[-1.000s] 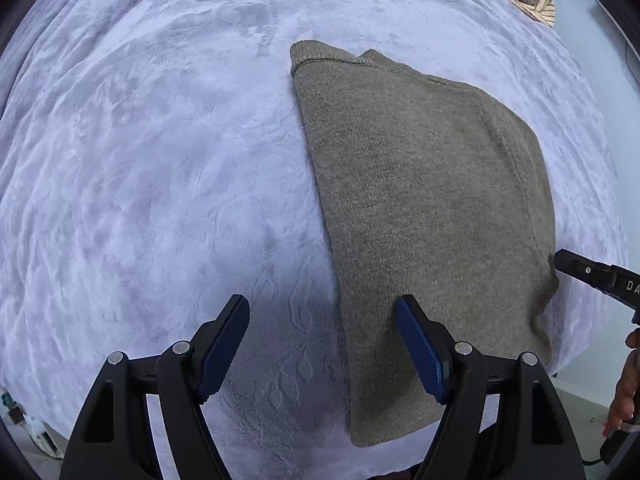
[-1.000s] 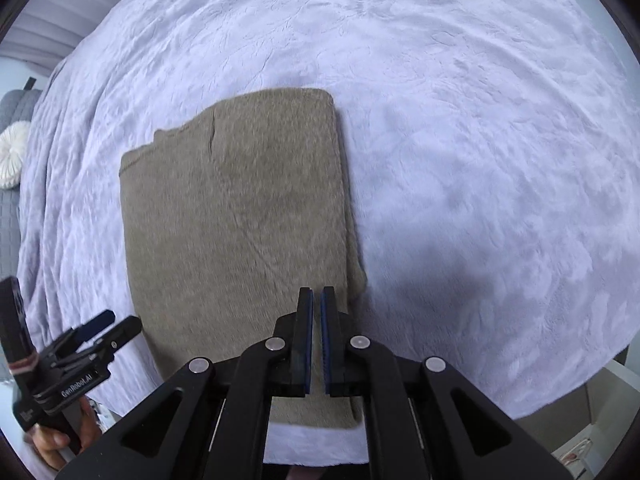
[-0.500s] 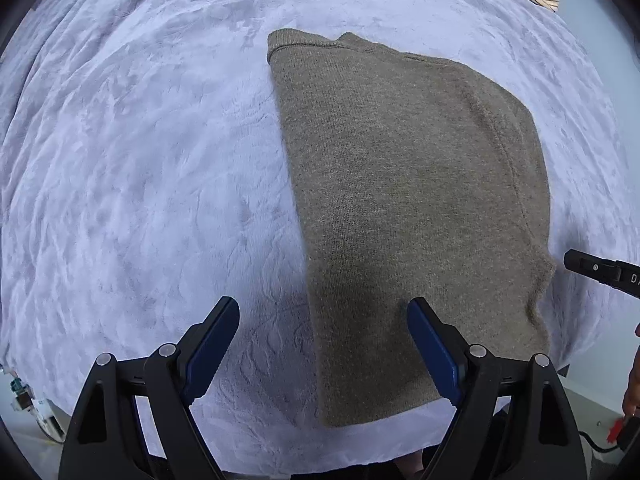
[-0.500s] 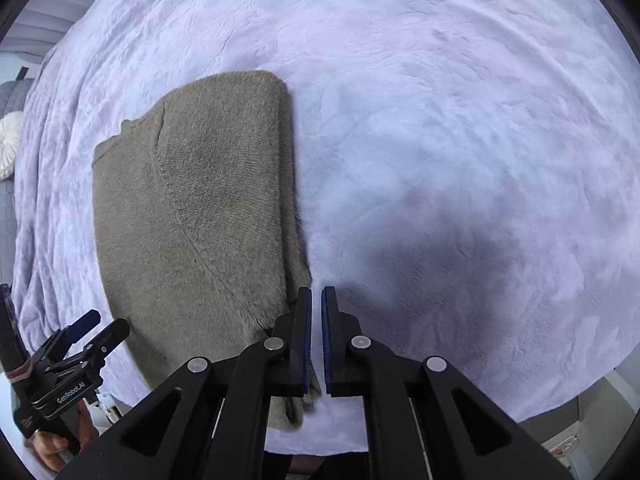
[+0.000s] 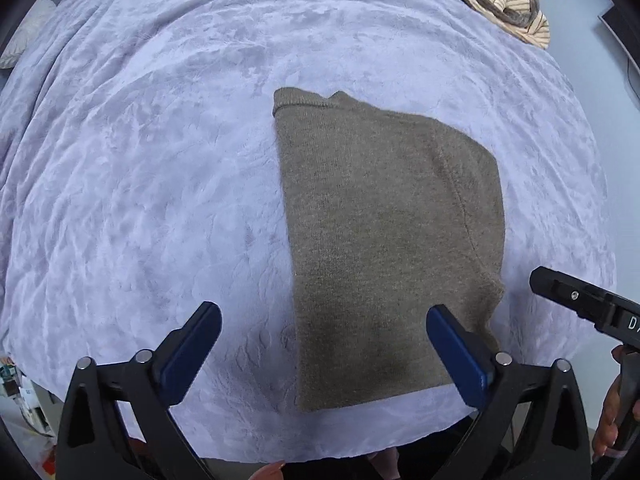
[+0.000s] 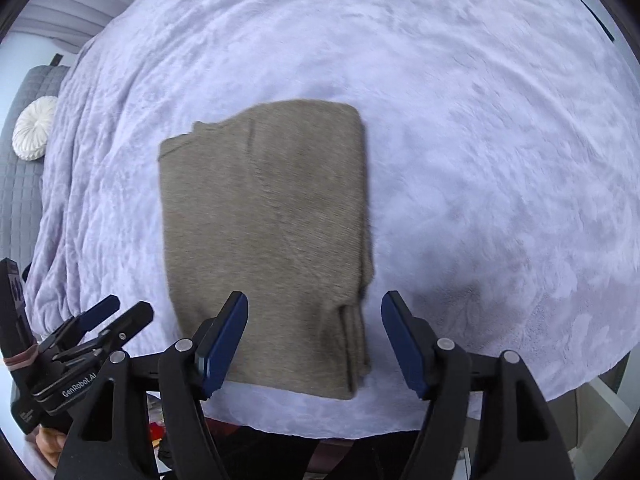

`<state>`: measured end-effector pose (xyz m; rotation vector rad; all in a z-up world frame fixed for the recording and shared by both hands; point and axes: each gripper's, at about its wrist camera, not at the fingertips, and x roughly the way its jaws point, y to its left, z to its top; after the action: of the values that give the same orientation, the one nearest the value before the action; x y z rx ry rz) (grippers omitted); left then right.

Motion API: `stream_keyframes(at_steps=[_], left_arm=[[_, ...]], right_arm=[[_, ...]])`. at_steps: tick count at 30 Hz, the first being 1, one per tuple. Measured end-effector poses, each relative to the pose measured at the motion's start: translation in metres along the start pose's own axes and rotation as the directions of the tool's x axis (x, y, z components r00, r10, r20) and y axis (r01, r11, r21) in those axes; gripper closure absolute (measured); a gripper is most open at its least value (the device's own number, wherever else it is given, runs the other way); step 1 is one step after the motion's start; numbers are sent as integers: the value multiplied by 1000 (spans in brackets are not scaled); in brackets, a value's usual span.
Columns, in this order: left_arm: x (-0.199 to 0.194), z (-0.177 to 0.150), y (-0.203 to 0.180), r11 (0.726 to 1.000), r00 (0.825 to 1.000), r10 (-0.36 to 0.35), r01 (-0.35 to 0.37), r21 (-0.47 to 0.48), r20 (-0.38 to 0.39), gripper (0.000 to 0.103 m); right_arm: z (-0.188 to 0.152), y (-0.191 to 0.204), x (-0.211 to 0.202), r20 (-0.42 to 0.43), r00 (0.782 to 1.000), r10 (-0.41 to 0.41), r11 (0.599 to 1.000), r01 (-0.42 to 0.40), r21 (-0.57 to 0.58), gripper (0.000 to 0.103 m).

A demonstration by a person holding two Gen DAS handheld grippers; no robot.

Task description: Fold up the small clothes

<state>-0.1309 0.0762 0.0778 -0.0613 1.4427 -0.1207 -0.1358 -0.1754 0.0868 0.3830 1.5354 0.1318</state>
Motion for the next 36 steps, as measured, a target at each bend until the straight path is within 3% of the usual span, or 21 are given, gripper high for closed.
stream_keyframes(at_steps=[2,6,8,19,36], left_arm=[[-2,-1,-2,1000,1000,-3,3,12,-6,0],[0,-6,-7,1000,999,-11,12,26,-35,0],[-4,-8,-8,1000,1000,8,-8,30,-19,0],[-13,-9,-7,996,996,86,-86,37,15,0],[-15,-13,-4,993,994,109,-109,37,16,0]], right_arm=[[1,11,-2,11,1000,-22,999,23,-31,20],[-1,26,-7,35,994,-100,991,103,-91,14],[-3,31,-8,45,990,-133,984,137,-110,0],[-10,37,-8,37,983,-179,977,182,-114,0],[-14,36,-12,54,976,-211,971,216,-102,0]])
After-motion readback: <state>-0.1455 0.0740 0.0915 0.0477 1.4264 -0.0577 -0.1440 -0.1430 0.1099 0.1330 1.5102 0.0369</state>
